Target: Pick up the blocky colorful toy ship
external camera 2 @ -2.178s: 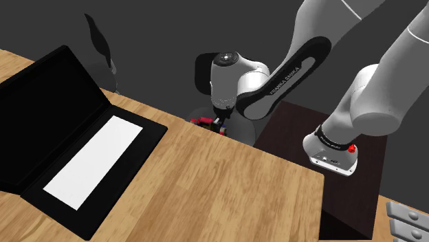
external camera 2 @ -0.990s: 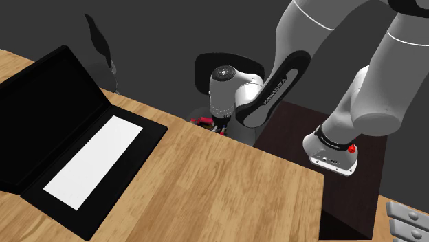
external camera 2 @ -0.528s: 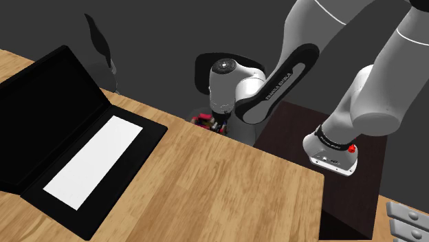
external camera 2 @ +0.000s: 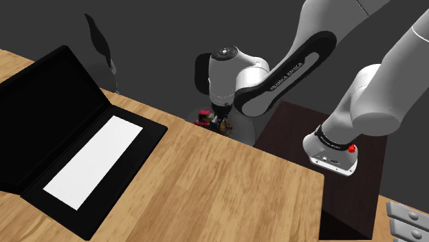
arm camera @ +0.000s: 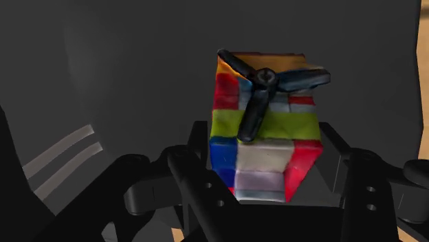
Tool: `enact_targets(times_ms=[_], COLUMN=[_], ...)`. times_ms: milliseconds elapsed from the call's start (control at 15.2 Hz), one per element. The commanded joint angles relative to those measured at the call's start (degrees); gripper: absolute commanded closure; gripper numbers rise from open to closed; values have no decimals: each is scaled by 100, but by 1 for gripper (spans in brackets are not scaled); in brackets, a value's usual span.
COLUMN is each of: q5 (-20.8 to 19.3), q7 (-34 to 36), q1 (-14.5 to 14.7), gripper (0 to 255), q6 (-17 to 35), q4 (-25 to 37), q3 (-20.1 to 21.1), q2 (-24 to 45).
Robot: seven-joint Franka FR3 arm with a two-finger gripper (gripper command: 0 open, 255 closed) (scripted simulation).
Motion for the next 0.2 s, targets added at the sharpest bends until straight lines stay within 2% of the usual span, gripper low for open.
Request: enact_targets(times_ms=[0,132], q5=[106,113], q7=[-70,-76], q1=[8,10], gripper=[255,255], q6=[-170,-183], q4=[15,17], q3=[12,11], q2=[-169,-181])
